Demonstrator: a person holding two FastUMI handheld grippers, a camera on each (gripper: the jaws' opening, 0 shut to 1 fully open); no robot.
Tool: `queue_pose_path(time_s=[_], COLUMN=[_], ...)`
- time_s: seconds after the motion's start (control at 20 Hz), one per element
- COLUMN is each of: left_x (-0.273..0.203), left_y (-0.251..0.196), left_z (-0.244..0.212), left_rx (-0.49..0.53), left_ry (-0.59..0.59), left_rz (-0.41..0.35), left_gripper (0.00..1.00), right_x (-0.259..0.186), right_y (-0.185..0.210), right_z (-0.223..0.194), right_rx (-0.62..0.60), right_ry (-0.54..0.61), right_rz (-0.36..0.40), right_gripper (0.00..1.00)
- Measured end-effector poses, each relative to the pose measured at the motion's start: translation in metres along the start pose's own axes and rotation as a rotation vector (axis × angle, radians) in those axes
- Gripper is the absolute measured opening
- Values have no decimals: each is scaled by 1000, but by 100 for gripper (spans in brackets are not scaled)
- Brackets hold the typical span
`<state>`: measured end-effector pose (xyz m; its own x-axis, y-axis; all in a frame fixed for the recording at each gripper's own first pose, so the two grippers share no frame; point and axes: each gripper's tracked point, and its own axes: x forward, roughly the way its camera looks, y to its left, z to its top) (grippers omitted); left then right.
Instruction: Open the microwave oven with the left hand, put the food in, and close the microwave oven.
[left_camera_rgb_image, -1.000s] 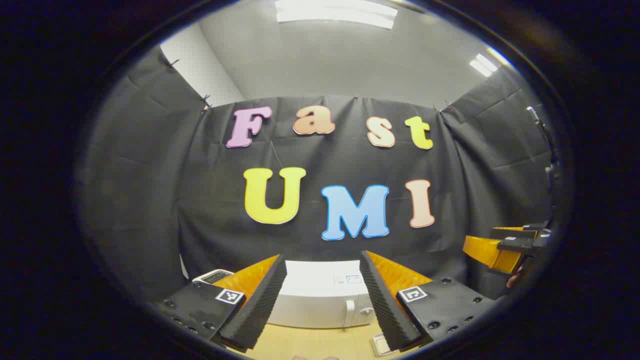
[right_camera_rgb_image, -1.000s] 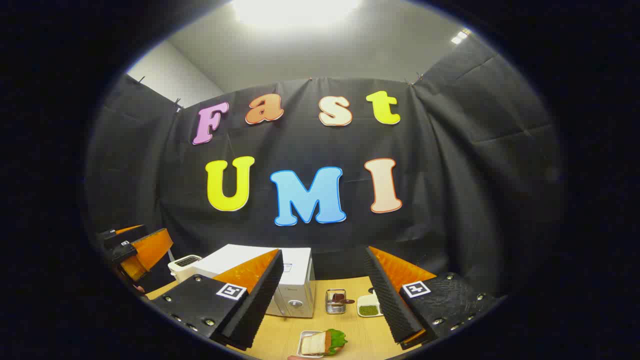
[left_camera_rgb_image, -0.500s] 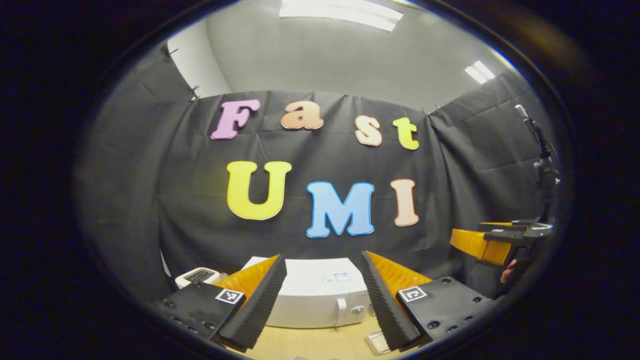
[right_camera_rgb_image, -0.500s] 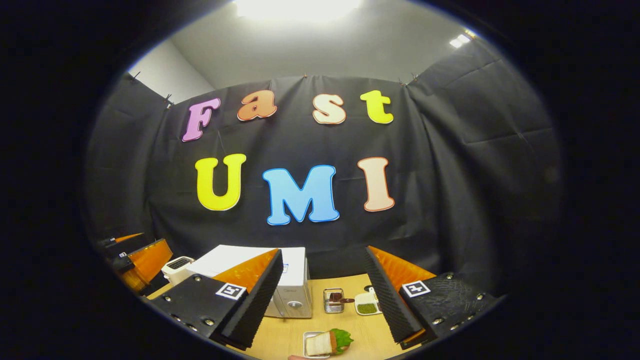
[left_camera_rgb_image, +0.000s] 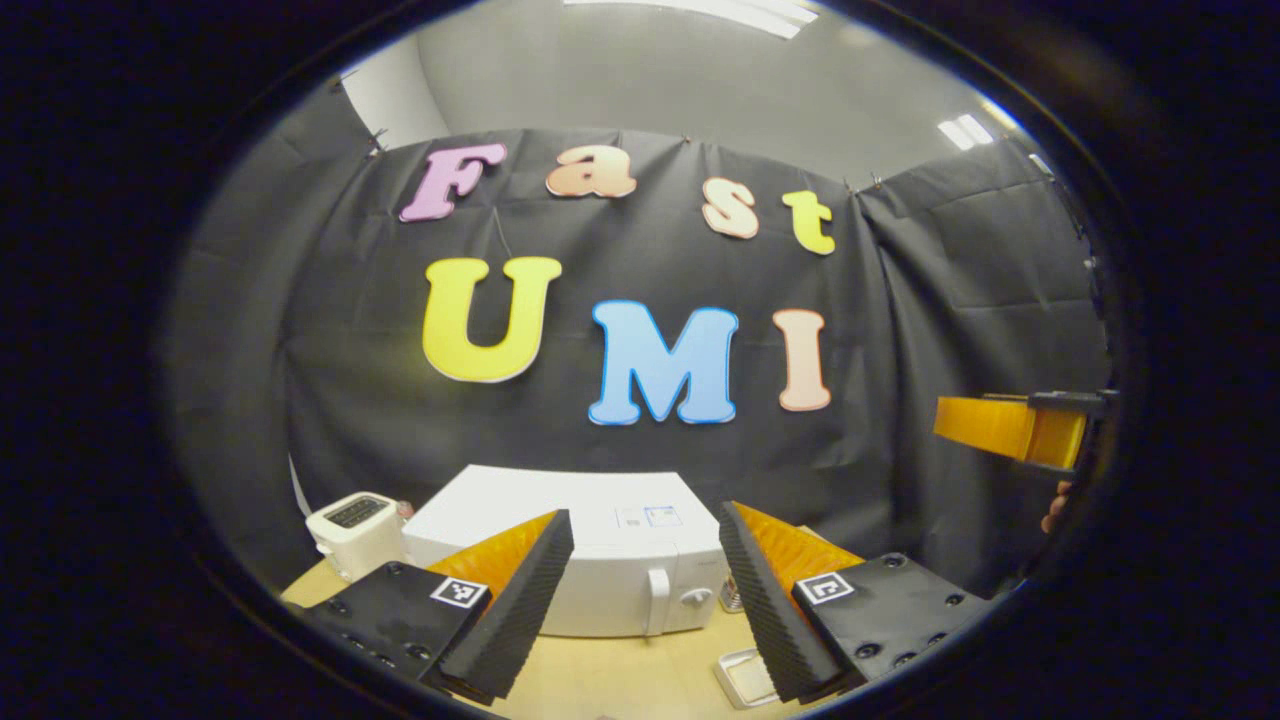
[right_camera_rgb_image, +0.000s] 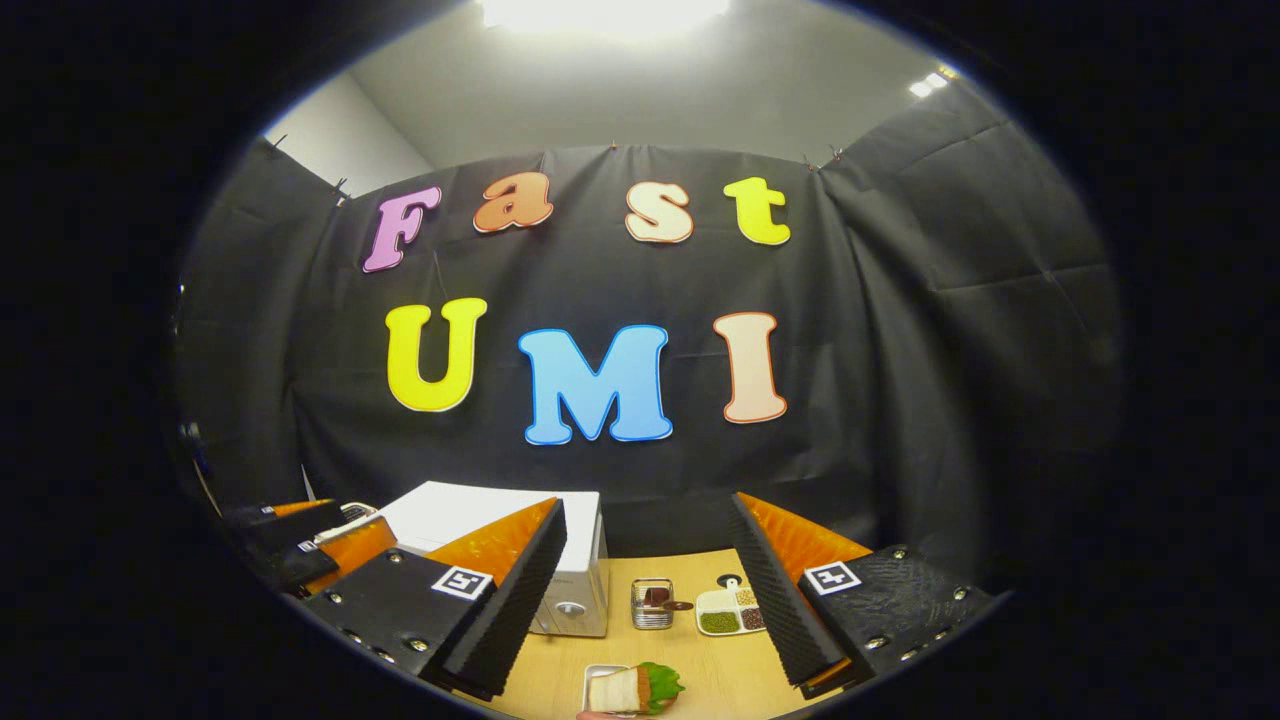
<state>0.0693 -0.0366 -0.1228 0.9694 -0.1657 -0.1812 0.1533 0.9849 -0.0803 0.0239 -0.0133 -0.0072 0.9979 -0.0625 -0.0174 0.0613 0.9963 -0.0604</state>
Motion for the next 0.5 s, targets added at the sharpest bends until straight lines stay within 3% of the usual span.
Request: queue_pose_path(time_s=[0.5], left_x=[101], left_y=[-12], left_z=[-139], left_rx=[-40], left_ry=[241], left_rz=[2], left_gripper=[98], right_x=[15], right_y=[-44], right_z=[-29], right_rx=[-14], right_ry=[70], right_rz=[-45], right_gripper=[97])
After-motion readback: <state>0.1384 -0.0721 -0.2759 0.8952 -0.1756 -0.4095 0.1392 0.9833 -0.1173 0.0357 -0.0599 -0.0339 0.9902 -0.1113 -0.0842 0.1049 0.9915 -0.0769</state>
